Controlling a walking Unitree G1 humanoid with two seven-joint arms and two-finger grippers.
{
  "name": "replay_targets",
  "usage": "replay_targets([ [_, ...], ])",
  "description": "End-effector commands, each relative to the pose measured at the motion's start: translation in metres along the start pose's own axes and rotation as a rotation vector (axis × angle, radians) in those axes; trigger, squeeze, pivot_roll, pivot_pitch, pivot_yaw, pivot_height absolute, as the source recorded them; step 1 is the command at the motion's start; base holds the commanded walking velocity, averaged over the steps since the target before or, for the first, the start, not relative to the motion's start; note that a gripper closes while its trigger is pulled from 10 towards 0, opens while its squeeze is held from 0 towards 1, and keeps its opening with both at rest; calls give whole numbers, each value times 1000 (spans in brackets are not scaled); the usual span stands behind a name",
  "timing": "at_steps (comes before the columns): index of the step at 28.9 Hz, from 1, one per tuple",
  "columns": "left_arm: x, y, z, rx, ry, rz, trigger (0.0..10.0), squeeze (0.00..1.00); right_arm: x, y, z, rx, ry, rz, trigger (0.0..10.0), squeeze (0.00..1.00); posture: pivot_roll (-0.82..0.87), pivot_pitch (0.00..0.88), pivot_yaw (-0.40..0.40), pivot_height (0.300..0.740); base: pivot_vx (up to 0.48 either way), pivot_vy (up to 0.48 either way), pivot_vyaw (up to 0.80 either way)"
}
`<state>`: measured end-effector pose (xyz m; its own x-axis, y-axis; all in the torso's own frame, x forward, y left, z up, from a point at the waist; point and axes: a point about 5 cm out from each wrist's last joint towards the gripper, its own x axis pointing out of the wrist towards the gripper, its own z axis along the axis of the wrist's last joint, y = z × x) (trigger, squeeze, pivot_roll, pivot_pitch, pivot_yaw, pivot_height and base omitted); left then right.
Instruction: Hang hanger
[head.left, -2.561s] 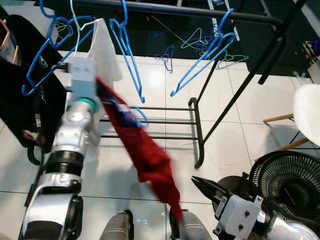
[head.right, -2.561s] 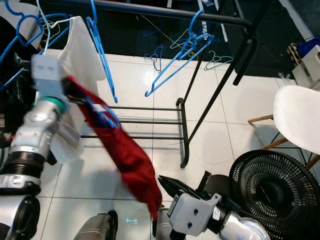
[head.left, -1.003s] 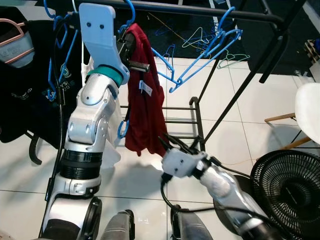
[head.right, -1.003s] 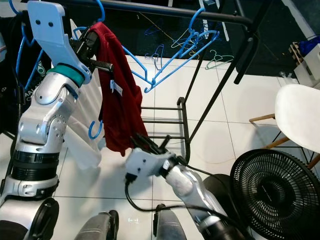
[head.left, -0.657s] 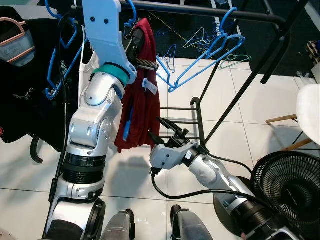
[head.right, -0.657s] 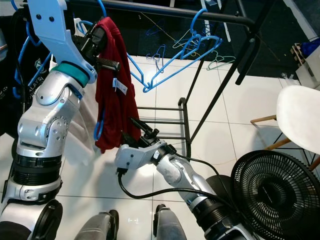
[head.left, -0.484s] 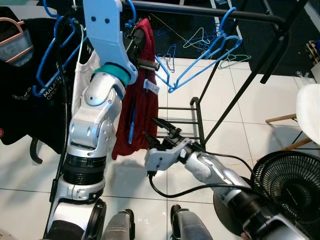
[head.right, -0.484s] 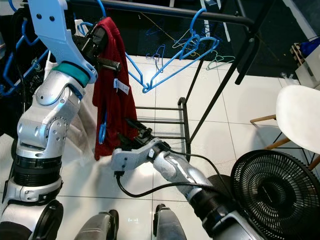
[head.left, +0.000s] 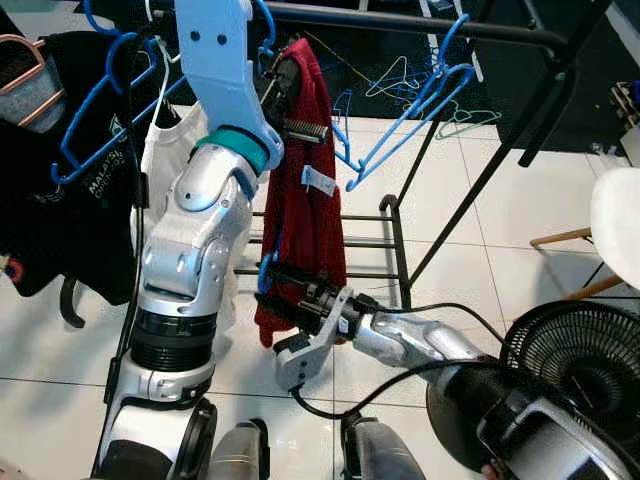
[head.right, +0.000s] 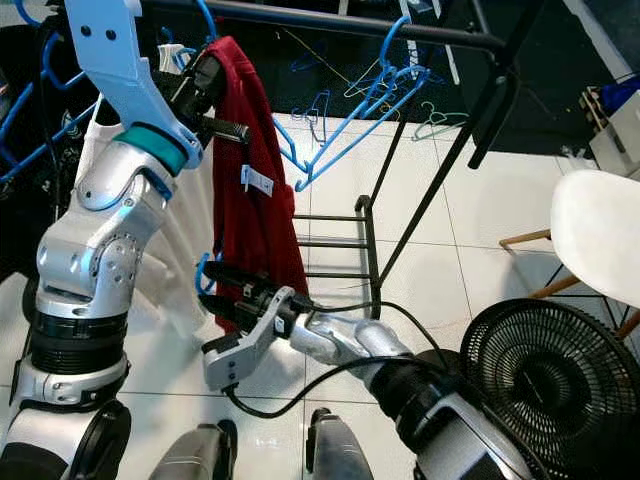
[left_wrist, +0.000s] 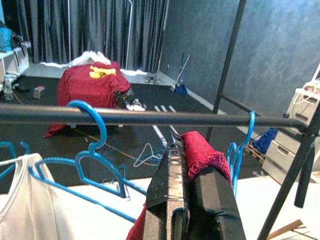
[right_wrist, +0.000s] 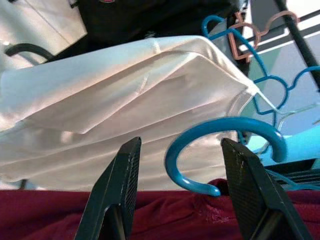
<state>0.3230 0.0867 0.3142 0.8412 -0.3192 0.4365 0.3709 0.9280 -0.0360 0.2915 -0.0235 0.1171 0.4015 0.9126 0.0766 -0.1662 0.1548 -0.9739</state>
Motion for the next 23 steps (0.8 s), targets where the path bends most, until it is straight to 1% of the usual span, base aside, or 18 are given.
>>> replay_targets([
  [1, 1, -4, 10, 1, -37, -16, 0, 0, 0, 4, 0, -15, -11, 12, 10000, 0, -50, 98, 43, 733, 0, 0, 0],
  [2, 0, -4, 11, 1, -38, -16, 0, 0, 4, 1, -3, -25, -8, 0, 9137, 0, -47, 98, 42, 733, 0, 0, 0],
  [4, 0, -4, 11, 1, -38, -16, 0, 0, 4, 1, -3, -25, -8, 0, 9137, 0, -47, 98, 42, 733, 0, 0, 0],
  [5, 0, -4, 12, 1, -39, -15, 0, 0, 7, -1, -5, -22, 2, -8, 8196, 0, -36, 99, 41, 733, 0, 0, 0],
  [6, 0, -4, 13, 1, -40, -15, 0, 0, 9, -1, -7, -5, 10, -15, 0, 0, -32, 98, 41, 733, 0, 0, 0],
  [7, -1, -4, 13, 2, -40, -14, 0, 0, 10, -2, -7, 16, 10, -24, 0, 0, -30, 101, 42, 733, 0, 0, 0],
  [11, -1, -4, 14, 2, -40, -12, 0, 0, 12, -2, -6, 41, 1, -32, 0, 0, -31, 102, 43, 733, 0, 0, 0],
  [13, -1, -4, 14, 2, -37, -12, 0, 0, 12, 0, -3, 73, -17, -17, 0, 0, -33, 104, 45, 733, 0, 0, 0],
  [23, -1, -6, 13, -4, -31, -17, 0, 0, 13, 2, -1, 110, -35, -20, 0, 0, -32, 110, 49, 733, 0, 0, 0],
])
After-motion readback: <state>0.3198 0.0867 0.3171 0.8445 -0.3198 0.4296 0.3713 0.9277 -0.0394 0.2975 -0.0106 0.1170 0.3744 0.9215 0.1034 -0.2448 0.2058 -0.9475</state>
